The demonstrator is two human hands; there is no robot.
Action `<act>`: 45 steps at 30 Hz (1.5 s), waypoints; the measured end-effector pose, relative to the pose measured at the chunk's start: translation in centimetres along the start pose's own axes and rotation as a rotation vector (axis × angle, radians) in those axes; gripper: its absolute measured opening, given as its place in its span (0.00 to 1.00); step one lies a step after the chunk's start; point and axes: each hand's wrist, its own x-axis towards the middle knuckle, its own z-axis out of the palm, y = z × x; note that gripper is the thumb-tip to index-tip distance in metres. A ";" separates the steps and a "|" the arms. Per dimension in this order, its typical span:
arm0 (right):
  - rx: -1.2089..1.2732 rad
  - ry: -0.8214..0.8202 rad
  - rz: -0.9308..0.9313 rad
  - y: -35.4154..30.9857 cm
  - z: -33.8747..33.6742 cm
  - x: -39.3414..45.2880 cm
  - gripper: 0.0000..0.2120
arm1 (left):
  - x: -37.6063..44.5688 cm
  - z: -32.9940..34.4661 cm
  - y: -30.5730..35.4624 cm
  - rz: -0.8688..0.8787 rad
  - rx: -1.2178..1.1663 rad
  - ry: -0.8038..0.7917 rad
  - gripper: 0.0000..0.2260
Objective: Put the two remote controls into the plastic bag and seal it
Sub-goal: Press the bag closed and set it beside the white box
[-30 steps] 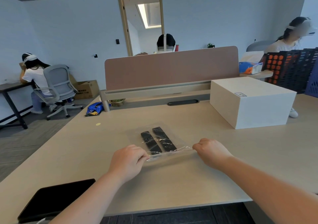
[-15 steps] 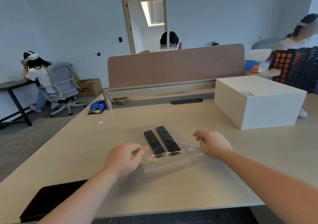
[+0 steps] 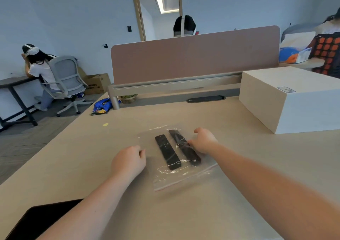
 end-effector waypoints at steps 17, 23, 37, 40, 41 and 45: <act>-0.101 0.420 -0.013 9.0 -4.4 5.5 0.23 | 5.0 5.7 9.2 0.065 -0.104 0.083 0.12; -0.172 0.510 0.073 11.0 -7.2 8.9 0.22 | 8.0 7.9 13.3 0.118 -0.164 0.075 0.13; -0.379 0.639 0.123 13.1 -9.8 15.8 0.15 | 11.9 10.0 14.9 0.134 -0.217 0.065 0.13; -0.410 0.630 0.123 13.4 -9.9 16.3 0.12 | 11.6 10.0 14.9 0.151 -0.213 0.076 0.14; -0.428 0.623 0.123 13.4 -9.9 16.2 0.10 | 11.6 10.0 14.9 0.154 -0.215 0.078 0.13; -0.483 0.661 0.056 12.9 -10.1 15.3 0.10 | 11.5 10.0 14.9 0.170 -0.215 0.085 0.13</act>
